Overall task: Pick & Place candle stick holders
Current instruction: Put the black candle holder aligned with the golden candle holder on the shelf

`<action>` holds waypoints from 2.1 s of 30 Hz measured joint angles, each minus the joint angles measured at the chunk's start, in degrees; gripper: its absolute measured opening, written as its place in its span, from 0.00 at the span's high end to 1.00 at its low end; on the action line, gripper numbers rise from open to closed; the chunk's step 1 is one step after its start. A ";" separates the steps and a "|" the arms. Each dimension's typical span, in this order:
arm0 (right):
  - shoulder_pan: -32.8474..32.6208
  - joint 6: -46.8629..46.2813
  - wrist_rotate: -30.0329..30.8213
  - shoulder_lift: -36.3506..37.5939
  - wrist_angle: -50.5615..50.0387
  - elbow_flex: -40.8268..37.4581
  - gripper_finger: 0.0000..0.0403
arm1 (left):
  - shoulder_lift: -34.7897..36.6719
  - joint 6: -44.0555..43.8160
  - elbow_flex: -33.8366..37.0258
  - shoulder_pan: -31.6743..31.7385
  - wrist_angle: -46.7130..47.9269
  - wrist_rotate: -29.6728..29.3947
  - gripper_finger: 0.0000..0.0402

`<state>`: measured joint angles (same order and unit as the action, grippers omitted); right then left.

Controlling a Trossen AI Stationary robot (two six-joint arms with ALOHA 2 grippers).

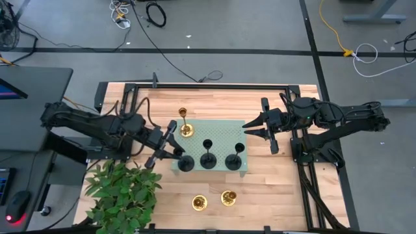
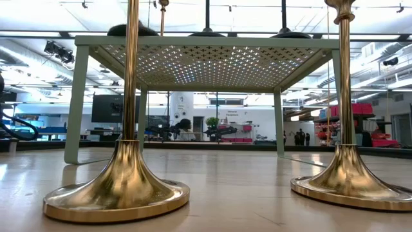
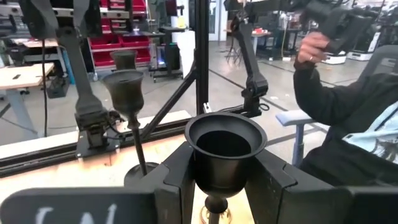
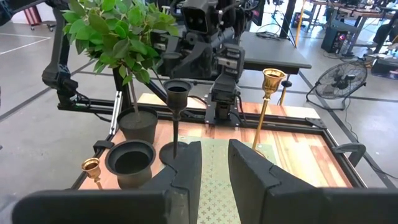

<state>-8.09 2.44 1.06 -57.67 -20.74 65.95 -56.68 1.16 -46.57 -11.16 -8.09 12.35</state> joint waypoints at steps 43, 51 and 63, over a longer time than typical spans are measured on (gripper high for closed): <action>0.01 -0.43 -0.50 -0.02 -0.84 0.00 0.80 | -5.56 2.11 -10.21 -0.26 13.17 -4.10 0.70; 0.01 -0.42 -0.50 -0.02 -0.84 0.00 0.80 | -5.58 2.07 -10.23 -0.26 14.59 -4.17 0.67; 0.00 -0.42 -0.48 -0.02 -0.84 0.00 0.80 | -5.53 2.81 -10.23 -0.28 15.77 -8.66 0.66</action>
<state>-8.09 2.02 0.58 -57.69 -21.58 65.95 -62.22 3.96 -56.80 -11.44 7.68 3.69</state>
